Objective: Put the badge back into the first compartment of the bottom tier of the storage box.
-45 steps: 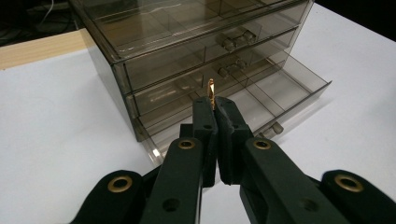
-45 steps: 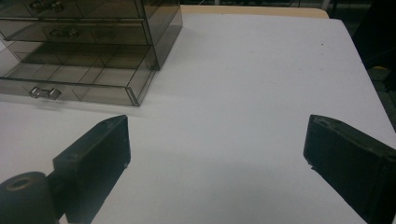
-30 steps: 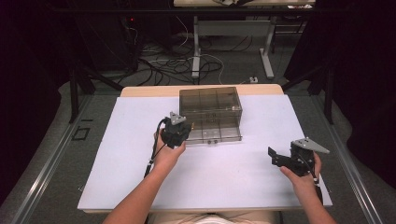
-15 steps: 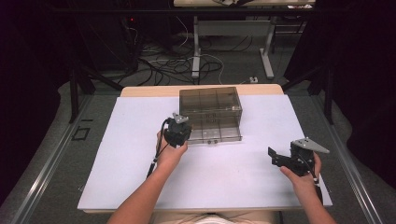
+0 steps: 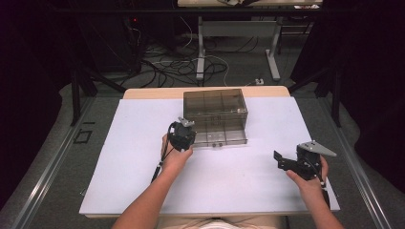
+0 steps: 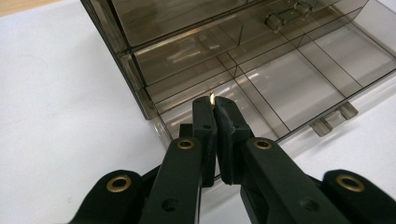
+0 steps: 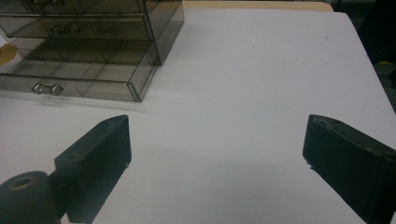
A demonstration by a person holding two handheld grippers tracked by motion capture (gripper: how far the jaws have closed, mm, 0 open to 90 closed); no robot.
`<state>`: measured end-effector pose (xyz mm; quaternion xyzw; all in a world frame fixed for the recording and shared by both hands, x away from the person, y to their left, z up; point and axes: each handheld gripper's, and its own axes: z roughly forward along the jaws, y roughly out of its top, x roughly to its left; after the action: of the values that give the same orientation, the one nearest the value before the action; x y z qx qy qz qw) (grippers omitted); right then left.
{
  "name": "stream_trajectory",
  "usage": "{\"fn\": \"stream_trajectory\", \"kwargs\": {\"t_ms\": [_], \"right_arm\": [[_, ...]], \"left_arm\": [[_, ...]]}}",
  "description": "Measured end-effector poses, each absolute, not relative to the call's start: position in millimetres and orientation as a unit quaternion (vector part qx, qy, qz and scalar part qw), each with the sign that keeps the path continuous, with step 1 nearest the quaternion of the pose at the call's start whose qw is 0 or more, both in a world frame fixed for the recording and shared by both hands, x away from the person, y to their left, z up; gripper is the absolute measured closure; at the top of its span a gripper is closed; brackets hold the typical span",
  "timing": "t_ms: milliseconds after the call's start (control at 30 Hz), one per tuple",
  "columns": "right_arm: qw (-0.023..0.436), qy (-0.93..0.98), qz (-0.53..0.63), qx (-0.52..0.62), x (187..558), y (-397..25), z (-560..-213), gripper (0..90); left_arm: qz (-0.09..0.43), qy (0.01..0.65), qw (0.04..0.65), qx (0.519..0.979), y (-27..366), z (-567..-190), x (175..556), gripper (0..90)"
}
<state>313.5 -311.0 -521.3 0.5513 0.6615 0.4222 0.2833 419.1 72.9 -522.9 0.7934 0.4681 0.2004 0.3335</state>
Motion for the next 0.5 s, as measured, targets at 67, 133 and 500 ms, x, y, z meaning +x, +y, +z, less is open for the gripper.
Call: {"fn": "stream_trajectory", "kwargs": {"t_ms": [67,133,500], "right_arm": [[0.281,0.665,0.419,0.551,312.9,-311.9,-520.7,7.7],[0.281,0.663,0.42,0.552,312.9,-311.7,-520.7,7.7],[0.28,0.664,0.42,0.551,312.9,-311.7,-520.6,7.7]], "left_arm": [[0.201,0.468,0.333,0.793,72.5,-524.1,419.7,87.6],[0.201,0.469,0.334,0.792,72.2,-524.3,419.8,87.5],[0.204,0.469,0.337,0.79,73.2,-522.6,419.5,83.3]]}}
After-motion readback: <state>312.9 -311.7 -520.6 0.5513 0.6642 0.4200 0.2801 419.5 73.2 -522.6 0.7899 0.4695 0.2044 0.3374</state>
